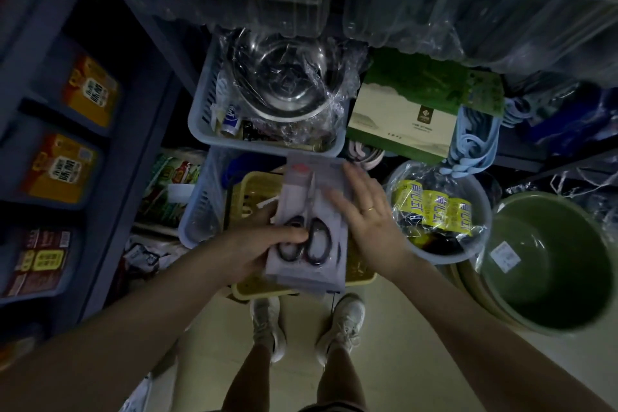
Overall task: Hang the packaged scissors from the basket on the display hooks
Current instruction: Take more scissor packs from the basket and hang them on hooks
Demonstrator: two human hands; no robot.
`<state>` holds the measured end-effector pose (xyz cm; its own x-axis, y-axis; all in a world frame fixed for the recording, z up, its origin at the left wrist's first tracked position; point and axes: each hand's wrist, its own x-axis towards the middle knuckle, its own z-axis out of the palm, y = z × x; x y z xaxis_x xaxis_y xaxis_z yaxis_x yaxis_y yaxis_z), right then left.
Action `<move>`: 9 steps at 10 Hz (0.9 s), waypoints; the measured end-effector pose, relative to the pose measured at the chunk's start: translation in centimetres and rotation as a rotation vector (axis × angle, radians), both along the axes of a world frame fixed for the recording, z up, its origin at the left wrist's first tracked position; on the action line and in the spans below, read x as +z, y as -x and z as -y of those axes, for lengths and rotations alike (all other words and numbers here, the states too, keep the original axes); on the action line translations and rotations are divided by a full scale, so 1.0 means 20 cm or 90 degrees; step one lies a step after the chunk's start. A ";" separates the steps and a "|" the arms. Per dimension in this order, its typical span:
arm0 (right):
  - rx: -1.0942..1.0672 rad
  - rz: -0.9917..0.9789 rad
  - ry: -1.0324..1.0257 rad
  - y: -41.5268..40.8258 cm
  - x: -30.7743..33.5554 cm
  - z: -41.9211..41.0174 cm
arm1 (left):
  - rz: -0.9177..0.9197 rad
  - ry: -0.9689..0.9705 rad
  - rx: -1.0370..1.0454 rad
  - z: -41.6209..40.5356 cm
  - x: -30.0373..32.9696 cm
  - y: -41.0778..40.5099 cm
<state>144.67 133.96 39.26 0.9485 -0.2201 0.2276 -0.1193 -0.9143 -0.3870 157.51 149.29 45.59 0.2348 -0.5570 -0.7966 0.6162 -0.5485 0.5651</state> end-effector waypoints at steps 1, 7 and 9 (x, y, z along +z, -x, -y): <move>-0.252 -0.042 -0.835 -0.05 0.10 -0.01 | 0.216 -0.016 -0.037 -0.01 0.02 0.01; -0.497 -0.336 -0.918 -0.29 -0.30 -0.32 | 0.673 -0.029 -0.110 -0.19 0.14 -0.23; -0.373 -0.456 -0.549 -0.36 -0.64 -0.36 | 0.659 -0.015 -0.009 -0.30 0.06 -0.31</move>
